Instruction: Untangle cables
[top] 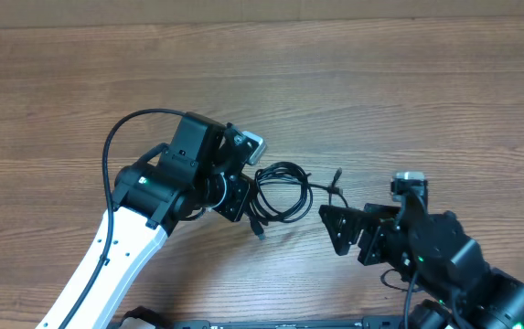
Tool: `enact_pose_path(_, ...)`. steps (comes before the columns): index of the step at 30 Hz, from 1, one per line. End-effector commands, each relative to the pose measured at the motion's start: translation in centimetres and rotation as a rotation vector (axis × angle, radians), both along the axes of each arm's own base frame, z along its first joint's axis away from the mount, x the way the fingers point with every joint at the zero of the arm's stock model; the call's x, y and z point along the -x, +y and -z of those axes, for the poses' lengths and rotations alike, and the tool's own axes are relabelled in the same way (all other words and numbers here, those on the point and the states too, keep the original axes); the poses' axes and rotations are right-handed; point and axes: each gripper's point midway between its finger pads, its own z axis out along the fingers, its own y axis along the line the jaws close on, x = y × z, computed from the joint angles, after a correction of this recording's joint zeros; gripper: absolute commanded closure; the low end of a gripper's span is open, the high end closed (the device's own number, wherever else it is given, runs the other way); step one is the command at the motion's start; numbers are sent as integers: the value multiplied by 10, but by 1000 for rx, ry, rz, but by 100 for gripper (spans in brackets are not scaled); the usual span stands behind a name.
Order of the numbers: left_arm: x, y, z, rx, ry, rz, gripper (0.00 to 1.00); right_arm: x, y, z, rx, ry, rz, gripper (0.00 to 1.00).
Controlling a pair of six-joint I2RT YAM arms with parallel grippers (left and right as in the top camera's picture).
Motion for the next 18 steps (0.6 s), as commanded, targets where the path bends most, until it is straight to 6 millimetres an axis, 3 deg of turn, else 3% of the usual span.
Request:
enact_pose_path(1,0,5,-8,-76,-152,189,96,-7,-3,4,133,-66,-54,0)
enact_pose_path(3,-2,16,-3,-154,-178,205,96,-9,-1,9,180,-76,-90,0)
enact_pose_path(6,-13,59,9,-398,-198,114,96,-13,6,21,290,-99,-185,0)
enact_pose_path(11,-25,102,8,-623,-230,-23,96,-24,17,27,325,-108,-215,0)
enact_pose_path(15,-27,106,1,-637,-245,-43,96,-30,33,22,285,-136,-251,0)
enact_pose_path(18,-32,103,-11,-618,-273,-54,96,-27,51,25,312,-188,-405,3)
